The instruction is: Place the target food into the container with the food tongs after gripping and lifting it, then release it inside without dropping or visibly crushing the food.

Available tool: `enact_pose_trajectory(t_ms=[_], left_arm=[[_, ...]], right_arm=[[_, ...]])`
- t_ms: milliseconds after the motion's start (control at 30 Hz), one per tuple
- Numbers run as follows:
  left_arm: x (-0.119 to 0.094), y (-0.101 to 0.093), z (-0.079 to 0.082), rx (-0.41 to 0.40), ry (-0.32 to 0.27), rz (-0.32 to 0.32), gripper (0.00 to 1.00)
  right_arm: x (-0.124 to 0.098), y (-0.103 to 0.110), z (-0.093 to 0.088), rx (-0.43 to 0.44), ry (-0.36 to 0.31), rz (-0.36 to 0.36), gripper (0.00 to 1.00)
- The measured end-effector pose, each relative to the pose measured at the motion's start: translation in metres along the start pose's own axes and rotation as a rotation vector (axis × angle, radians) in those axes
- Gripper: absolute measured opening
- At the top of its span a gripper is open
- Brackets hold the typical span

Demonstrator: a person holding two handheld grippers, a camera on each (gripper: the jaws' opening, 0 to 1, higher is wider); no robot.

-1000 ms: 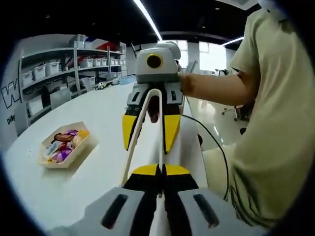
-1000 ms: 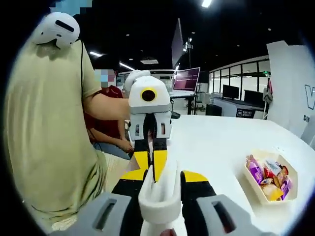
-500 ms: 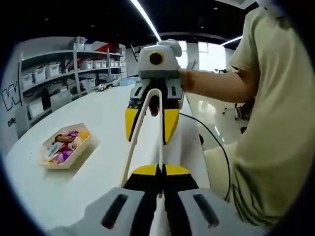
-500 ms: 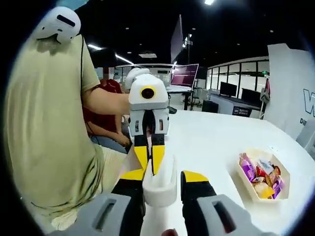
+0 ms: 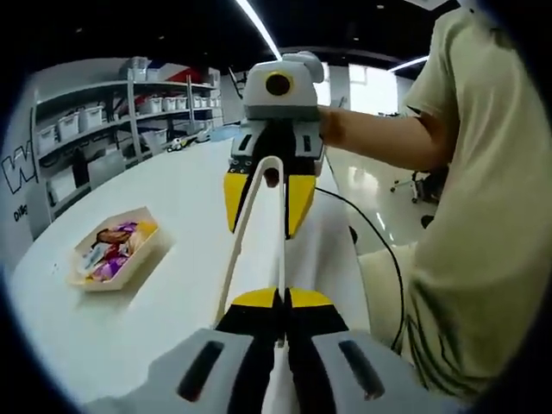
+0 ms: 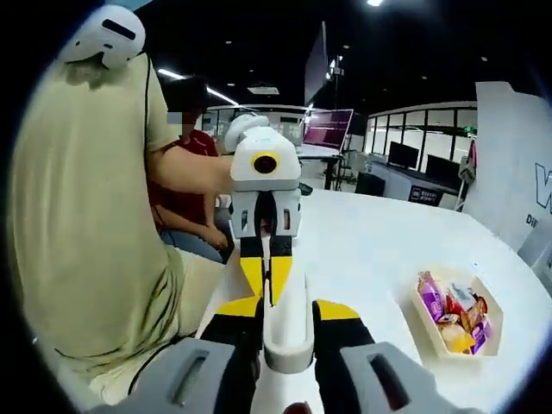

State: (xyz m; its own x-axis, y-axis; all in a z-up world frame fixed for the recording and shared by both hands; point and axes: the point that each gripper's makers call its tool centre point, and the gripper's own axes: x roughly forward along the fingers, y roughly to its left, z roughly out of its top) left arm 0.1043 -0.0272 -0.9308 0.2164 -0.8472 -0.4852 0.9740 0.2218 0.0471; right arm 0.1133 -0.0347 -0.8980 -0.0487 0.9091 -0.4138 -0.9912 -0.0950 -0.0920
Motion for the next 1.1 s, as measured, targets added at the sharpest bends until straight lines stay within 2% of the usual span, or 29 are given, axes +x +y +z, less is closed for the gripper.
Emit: enact_pose_trajectory(t_ms=[267,467,767,900,1000,1100], left_arm=[[-0.002,0.0,-0.001,-0.006,0.015,0.0,0.01],[-0.005,0.002,-0.001,0.008,0.035,0.007,0.01],[-0.001,0.002,-0.008,0.03,0.092,-0.005,0.0],[-0.001,0.004,-0.011,0.031,0.119,0.005,0.0],[-0.002,0.006,-0.015,0.035,0.15,0.014,0.0],[-0.003,0.006,-0.015,0.039,0.156,0.016,0.0]], right_arm=[[0.002,0.0,-0.001,0.042,-0.044,0.005,0.15],[0.002,-0.002,-0.001,0.03,-0.062,-0.008,0.16],[0.006,0.0,-0.01,0.0,0.032,-0.014,0.17],[0.008,-0.002,-0.015,-0.024,0.092,-0.032,0.16],[0.009,-0.005,-0.024,-0.052,0.166,-0.043,0.16],[0.01,-0.005,-0.03,-0.051,0.214,-0.048,0.16]])
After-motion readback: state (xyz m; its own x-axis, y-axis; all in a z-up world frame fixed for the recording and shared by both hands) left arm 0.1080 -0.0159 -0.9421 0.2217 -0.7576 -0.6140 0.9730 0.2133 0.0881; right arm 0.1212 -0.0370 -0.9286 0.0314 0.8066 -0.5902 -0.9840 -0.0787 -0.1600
